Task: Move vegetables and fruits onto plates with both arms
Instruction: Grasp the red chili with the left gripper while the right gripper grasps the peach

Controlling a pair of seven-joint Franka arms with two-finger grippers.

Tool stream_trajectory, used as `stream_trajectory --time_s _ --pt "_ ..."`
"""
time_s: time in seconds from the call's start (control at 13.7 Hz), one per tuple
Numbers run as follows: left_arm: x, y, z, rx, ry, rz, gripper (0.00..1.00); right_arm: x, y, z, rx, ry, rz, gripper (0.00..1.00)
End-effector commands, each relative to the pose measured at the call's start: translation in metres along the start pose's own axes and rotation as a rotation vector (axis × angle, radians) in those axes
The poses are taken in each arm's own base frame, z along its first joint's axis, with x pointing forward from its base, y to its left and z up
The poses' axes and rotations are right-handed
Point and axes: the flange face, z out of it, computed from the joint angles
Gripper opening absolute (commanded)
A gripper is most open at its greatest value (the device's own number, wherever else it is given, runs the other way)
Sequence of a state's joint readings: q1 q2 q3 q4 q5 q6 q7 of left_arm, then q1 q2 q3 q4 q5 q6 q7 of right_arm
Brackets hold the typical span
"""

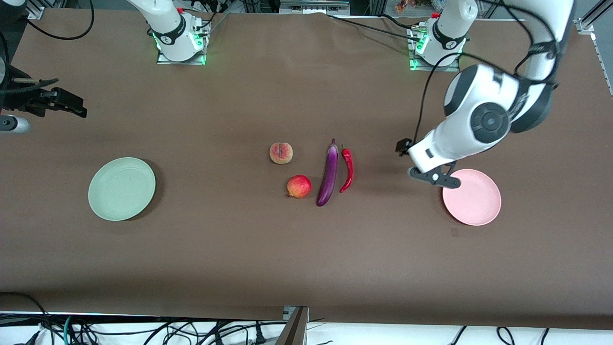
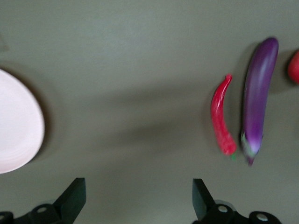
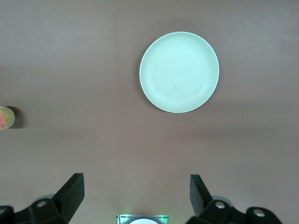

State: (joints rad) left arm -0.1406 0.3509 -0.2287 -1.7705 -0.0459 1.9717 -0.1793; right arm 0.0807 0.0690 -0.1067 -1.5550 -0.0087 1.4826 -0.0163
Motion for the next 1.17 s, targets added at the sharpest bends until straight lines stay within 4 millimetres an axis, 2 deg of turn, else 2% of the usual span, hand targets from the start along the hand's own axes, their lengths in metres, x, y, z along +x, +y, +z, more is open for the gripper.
stream_trajectory --time_s 0.0,0.15,0.22,0.29,0.36,0.51,0.66,0.87,1.09 --pt "0.004 0.068 0.045 0.006 0.002 -0.103 1.0 0.01 0.007 0.012 0.001 -0.027 0.013 1.0" --pt "0.006 0.097 0.083 0.091 0.053 -0.126 1.0 0.025 0.001 0.039 -0.001 -0.08 -0.005 1.0" --pt "0.004 0.116 0.104 0.107 0.069 -0.13 1.0 0.032 -0.011 0.052 0.023 -0.103 -0.017 1.0" --pt "0.003 0.128 0.121 0.11 0.079 -0.128 1.0 0.038 -0.032 0.063 0.071 -0.12 -0.032 1.0" --pt "0.003 0.128 0.129 0.132 0.089 -0.109 0.98 0.044 -0.048 0.076 0.104 -0.139 -0.05 1.0" --pt "0.002 0.128 0.141 0.177 0.103 -0.065 0.85 0.058 -0.07 0.106 0.152 -0.179 -0.059 1.0" --pt "0.006 0.129 0.153 0.157 0.117 -0.064 0.82 0.068 -0.103 0.128 0.157 -0.19 -0.008 1.0" --pt "0.007 0.128 0.162 0.147 0.103 -0.077 0.83 0.07 -0.179 0.16 0.103 -0.205 0.069 1.0" --pt "0.007 0.131 0.177 0.133 0.107 -0.068 0.82 0.062 -0.265 0.205 0.071 -0.215 0.111 1.0"
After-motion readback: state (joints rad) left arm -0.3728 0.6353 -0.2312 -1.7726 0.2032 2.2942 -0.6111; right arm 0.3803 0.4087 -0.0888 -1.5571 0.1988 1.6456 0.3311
